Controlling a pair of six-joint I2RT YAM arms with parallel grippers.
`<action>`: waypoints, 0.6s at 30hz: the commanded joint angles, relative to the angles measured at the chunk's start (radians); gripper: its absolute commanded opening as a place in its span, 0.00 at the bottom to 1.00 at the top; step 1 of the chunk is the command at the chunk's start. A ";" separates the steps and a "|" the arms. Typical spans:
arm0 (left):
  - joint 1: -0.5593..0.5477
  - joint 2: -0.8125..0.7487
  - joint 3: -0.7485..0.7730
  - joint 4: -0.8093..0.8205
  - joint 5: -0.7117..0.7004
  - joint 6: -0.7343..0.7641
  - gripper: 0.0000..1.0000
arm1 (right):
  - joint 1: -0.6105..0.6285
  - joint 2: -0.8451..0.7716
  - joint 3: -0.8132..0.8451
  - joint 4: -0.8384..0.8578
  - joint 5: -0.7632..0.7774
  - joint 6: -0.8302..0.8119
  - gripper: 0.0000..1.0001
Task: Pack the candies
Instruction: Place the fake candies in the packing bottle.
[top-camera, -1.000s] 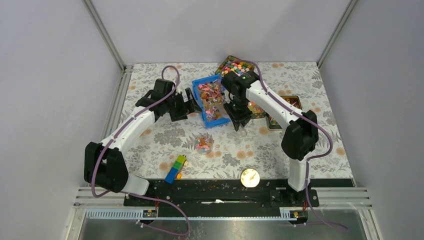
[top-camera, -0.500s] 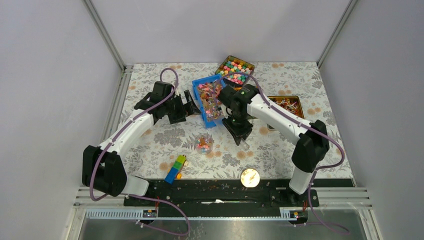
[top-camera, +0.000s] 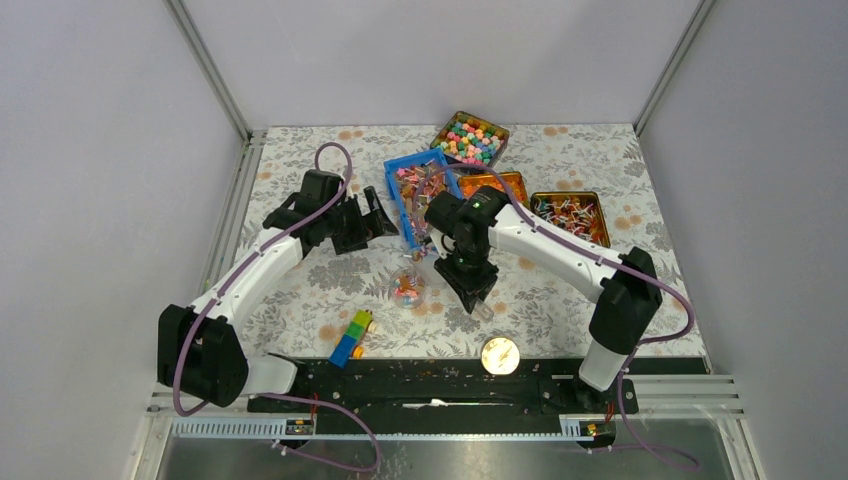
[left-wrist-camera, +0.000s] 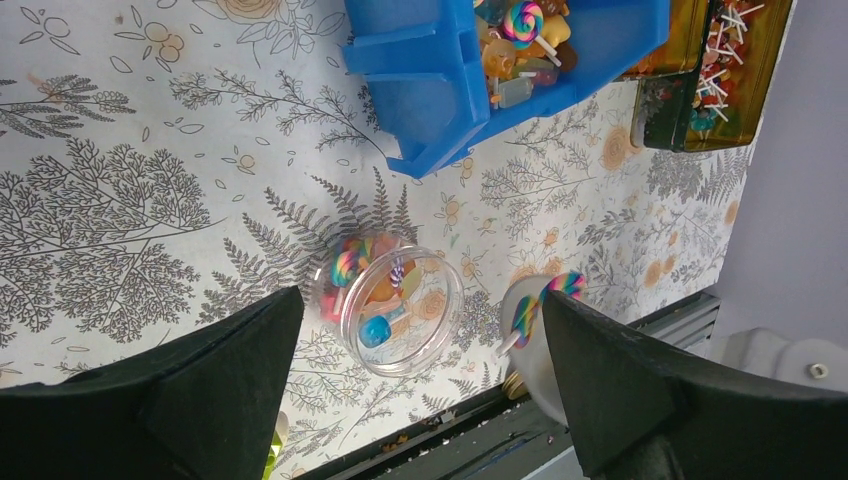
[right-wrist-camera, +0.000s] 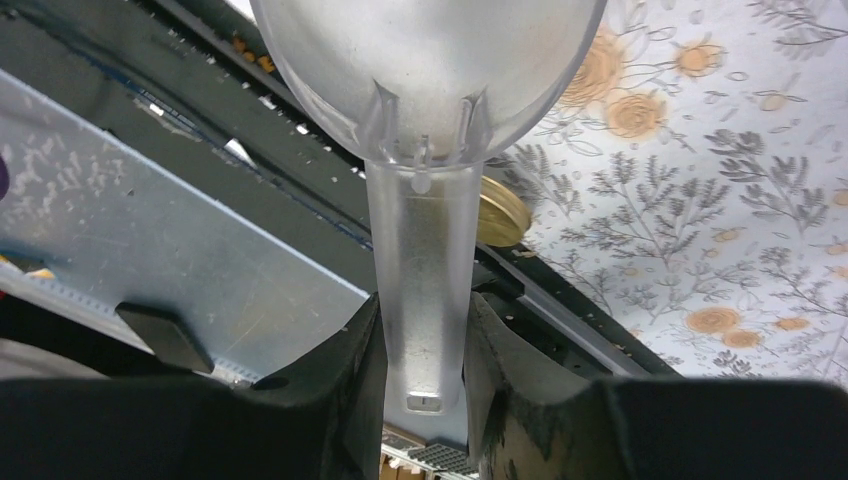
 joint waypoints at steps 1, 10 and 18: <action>0.001 -0.046 -0.011 0.004 -0.039 -0.002 0.92 | 0.028 -0.036 -0.009 -0.002 -0.107 -0.018 0.00; 0.001 -0.050 -0.016 -0.004 -0.056 -0.004 0.93 | 0.032 0.004 -0.020 -0.009 -0.241 -0.017 0.00; 0.001 -0.056 -0.019 -0.010 -0.064 -0.002 0.93 | 0.032 0.107 0.015 -0.083 -0.291 -0.047 0.00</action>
